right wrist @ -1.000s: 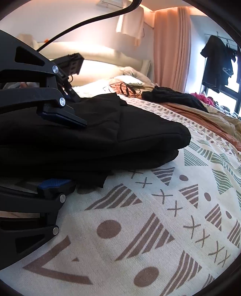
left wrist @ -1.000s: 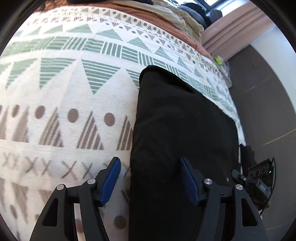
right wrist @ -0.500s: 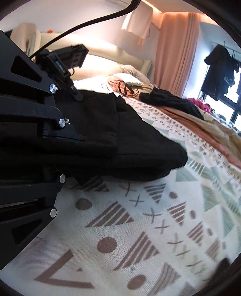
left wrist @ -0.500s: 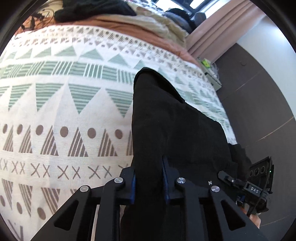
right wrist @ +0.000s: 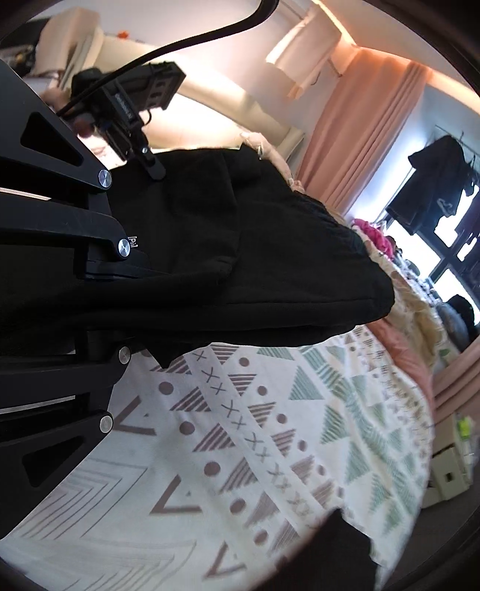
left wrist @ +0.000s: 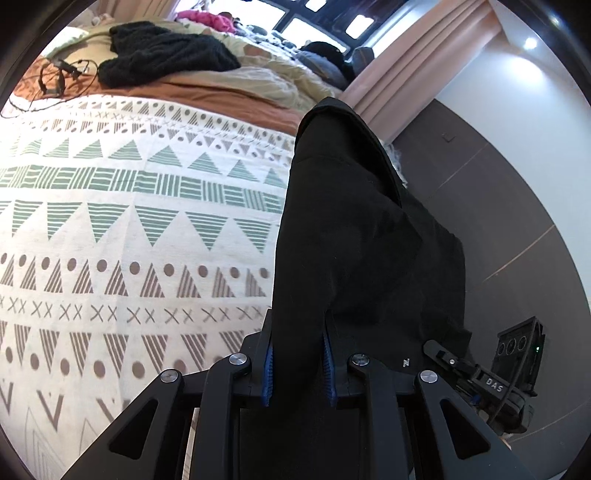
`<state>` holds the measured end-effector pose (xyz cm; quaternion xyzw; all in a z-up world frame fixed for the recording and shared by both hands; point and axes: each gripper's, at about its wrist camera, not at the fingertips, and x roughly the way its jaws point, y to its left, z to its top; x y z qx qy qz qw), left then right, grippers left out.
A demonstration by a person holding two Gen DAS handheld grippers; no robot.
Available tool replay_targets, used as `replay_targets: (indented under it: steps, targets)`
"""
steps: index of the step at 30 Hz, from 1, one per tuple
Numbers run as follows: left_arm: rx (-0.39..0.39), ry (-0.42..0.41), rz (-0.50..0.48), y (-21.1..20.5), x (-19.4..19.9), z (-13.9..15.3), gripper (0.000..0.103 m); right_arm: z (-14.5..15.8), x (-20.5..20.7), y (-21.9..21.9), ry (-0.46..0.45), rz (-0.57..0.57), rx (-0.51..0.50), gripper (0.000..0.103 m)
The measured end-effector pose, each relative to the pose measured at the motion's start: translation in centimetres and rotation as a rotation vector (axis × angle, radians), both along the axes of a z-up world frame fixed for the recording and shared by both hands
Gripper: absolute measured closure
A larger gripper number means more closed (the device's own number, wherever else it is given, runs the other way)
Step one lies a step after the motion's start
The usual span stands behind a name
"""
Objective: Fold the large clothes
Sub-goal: 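Lift the folded black shirt off the bedspread with both tools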
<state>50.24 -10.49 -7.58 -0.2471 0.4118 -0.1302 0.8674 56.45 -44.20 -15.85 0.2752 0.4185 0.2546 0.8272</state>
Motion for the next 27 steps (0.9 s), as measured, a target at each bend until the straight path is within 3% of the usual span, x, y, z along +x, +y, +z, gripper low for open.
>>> replay_targets:
  steps: [10, 27]
  targets:
    - [-0.083, -0.057, -0.057, -3.4, -4.4, 5.6, 0.081, 7.0, -5.8, -2.7, -0.076, -0.083, -0.100, 0.087]
    - [-0.159, -0.122, -0.231, -15.5, -9.1, 12.4, 0.081, 17.5, -15.2, -15.1, -0.186, -0.231, -0.244, 0.087]
